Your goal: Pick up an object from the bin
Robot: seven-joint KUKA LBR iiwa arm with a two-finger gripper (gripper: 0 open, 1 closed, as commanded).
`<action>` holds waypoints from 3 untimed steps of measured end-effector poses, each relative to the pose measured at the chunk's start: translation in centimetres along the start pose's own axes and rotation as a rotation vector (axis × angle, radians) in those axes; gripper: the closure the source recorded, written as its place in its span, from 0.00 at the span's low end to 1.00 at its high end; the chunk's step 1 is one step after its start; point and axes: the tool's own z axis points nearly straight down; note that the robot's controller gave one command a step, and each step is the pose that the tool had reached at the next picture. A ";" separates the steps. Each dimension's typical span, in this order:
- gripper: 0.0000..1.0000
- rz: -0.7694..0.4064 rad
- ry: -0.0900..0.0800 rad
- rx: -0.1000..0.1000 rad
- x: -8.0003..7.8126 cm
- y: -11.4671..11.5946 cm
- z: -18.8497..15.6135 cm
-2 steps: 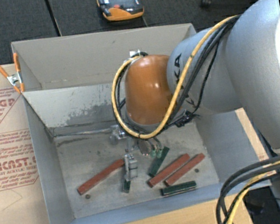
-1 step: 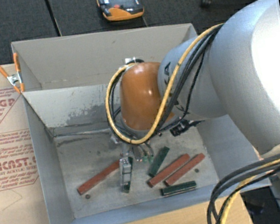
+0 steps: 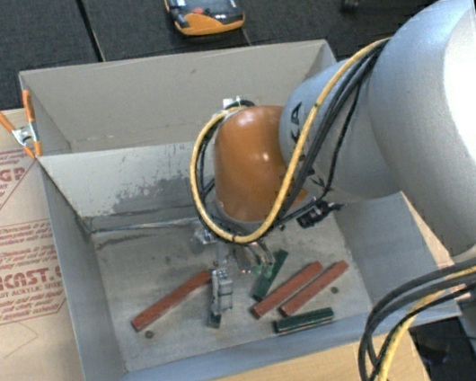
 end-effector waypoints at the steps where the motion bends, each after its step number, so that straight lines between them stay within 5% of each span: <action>1: 0.00 -0.169 0.001 0.000 0.3 1.1 0.9; 2: 0.00 0.100 0.000 -0.001 -1.3 1.9 2.0; 3: 0.00 0.006 0.000 0.000 -1.5 2.2 2.4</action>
Offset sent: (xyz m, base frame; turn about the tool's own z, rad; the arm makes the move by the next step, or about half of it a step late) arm 0.0182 0.0204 -0.0239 0.1188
